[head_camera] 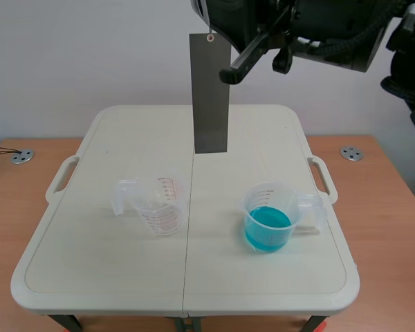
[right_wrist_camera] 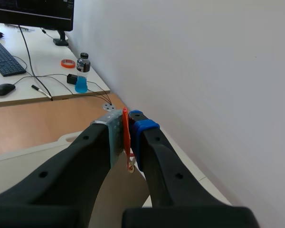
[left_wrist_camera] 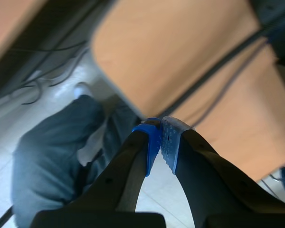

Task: Hold the metal plate by the orange handle, dip it into the blue solution, take it out and point at it, then put the plate back in the beaker on the left.
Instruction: 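Put the plate into the left beaker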

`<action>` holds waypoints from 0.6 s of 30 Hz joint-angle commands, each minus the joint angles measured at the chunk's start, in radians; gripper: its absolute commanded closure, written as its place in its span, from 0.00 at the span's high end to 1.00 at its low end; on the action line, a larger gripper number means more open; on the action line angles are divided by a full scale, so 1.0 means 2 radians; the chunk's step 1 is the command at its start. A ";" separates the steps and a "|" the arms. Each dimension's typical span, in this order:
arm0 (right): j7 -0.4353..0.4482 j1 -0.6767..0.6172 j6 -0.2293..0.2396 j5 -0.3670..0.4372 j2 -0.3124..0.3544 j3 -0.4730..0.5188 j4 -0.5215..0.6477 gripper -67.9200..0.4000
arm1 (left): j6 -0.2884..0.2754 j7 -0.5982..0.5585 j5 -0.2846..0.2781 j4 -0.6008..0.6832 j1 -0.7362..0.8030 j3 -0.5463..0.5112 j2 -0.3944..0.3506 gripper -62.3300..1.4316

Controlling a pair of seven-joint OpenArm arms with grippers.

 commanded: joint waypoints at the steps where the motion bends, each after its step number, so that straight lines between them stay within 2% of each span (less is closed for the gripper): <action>1: 0.000 0.018 0.003 0.005 -0.009 -0.005 -0.002 0.02 | -0.001 -0.001 0.009 0.006 0.002 0.009 0.010 0.05; 3: -0.006 0.025 0.003 0.005 -0.019 -0.014 -0.010 0.02 | -0.001 0.001 0.019 0.006 0.002 0.024 0.019 0.05; 9: -0.025 0.042 0.003 0.001 -0.045 -0.038 -0.031 0.02 | -0.001 0.002 0.019 0.006 0.002 0.057 0.030 0.05; 18: -0.035 0.054 0.003 -0.008 -0.076 -0.064 -0.057 0.02 | -0.001 0.002 0.019 0.006 0.002 0.065 0.032 0.05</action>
